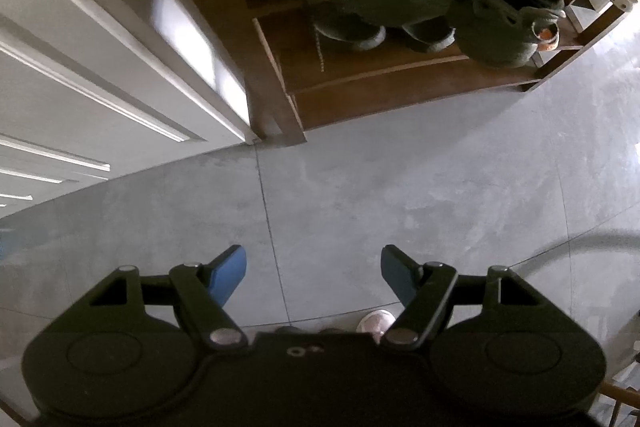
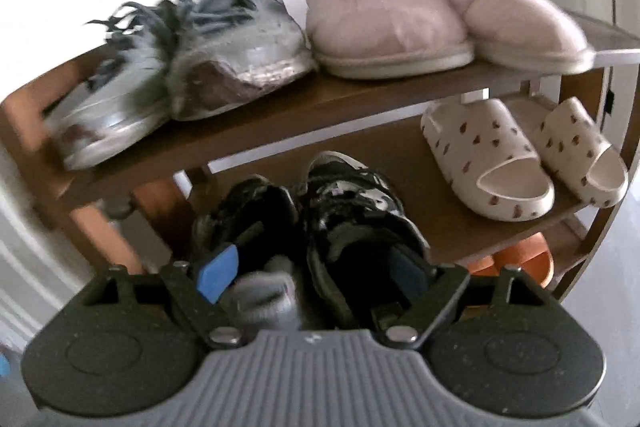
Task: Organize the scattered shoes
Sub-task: 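Lower the sneakers onto the rack's middle shelf beside the heart-print slides, then open the right tool, release the sneakers and withdraw it from the shelf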
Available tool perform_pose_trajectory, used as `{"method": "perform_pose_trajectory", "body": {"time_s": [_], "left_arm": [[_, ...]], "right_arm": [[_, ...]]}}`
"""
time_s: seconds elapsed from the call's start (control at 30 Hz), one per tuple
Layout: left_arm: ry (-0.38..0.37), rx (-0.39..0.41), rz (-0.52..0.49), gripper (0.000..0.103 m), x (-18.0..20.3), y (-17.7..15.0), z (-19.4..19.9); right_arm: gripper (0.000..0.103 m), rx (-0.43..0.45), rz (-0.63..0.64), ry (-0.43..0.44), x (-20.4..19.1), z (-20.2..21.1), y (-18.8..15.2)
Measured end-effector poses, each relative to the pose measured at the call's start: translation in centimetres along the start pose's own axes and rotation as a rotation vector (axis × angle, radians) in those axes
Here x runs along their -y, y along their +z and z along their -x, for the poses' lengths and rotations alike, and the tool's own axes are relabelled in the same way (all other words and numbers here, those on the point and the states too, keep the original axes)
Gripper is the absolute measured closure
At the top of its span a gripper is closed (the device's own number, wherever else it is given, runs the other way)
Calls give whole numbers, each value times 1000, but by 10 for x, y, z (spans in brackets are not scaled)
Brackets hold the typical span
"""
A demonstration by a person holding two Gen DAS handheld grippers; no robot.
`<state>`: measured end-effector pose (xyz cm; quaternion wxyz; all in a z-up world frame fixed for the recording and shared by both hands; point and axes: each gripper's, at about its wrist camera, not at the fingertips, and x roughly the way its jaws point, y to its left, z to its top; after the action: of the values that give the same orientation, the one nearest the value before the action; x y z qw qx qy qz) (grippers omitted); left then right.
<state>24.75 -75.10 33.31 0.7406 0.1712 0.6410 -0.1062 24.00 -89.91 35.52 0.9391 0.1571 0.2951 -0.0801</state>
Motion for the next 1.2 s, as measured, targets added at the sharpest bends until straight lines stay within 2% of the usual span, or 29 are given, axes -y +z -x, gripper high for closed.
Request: {"method": "perform_pose_trajectory", "body": {"time_s": [0.07,0.1,0.2,0.33,0.5,0.7,0.8,0.97,1.07,1.13,1.17,1.2], "left_arm": [[0,4,-6,29,4,0,0],[1,4,-6,29,5,0,-1],[4,-1,-8,29,11,-2,-6],[2,-16,-26,29,16,-4,-12],[-1,-34,-39,29,19,-6,-17],[-2,-41,-57,29,21,-6,-20],[-4,-40,-62,29,22,-4,-20],[-1,-26,-73,29,24,-3,-17],[-5,-31,-80,29,26,-2,-19],[-9,-34,-87,29,28,-1,-20],[-12,-33,-91,29,29,0,-19],[-14,-33,-94,29,30,0,-19]], "right_arm": [[14,6,20,3,6,13,-11],[14,16,37,-2,12,20,-29],[14,34,75,-4,22,20,-57],[14,25,62,-11,32,6,-73],[14,78,104,-70,34,-14,-84],[14,131,178,-85,36,-13,-78],[15,119,214,-82,37,-14,-75],[14,160,116,-43,49,-3,-61],[14,193,59,-88,59,-7,-46],[15,175,102,-140,61,-22,-38],[26,165,127,-166,63,-31,-33],[37,141,134,-152,64,-38,-30]]}}
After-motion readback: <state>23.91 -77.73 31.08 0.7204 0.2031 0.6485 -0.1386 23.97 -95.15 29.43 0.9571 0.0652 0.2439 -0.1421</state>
